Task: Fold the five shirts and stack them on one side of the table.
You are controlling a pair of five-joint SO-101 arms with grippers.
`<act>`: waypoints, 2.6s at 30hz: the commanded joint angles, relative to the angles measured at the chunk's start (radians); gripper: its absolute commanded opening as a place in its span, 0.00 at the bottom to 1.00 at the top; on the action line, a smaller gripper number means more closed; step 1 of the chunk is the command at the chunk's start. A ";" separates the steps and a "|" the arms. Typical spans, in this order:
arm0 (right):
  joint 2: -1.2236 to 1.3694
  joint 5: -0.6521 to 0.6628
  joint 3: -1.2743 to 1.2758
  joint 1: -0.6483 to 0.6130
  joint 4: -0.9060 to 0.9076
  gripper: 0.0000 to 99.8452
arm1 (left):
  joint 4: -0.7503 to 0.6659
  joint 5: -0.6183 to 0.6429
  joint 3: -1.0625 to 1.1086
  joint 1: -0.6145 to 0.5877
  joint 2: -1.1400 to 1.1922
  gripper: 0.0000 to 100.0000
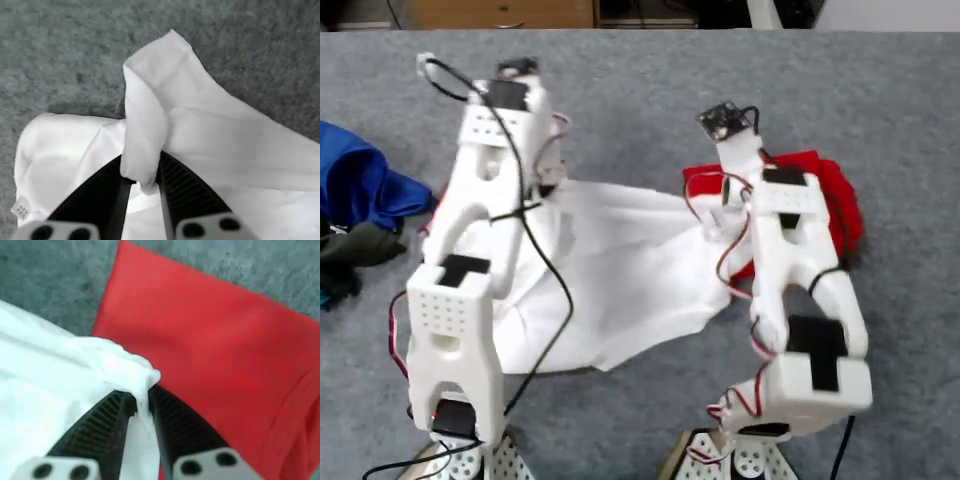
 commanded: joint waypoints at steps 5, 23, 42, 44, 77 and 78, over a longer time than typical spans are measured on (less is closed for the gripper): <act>-0.255 0.074 0.002 -0.010 0.195 0.00 | 0.035 -0.110 -0.061 -0.186 -0.074 0.02; -0.708 0.238 0.031 -0.143 0.608 0.00 | 0.035 -0.230 0.258 -0.470 -0.746 0.02; -0.894 0.238 0.312 -0.306 0.603 0.00 | -0.172 -0.207 0.726 -0.336 -1.010 0.22; -0.894 0.238 0.314 -0.306 0.603 0.00 | -0.242 -0.144 0.732 -0.242 -0.977 0.27; -0.894 0.284 0.332 -0.073 0.611 0.00 | -0.236 0.465 -0.169 0.272 0.228 0.21; -0.894 0.284 0.332 -0.073 0.611 0.00 | -0.210 0.476 -0.207 0.282 0.257 0.21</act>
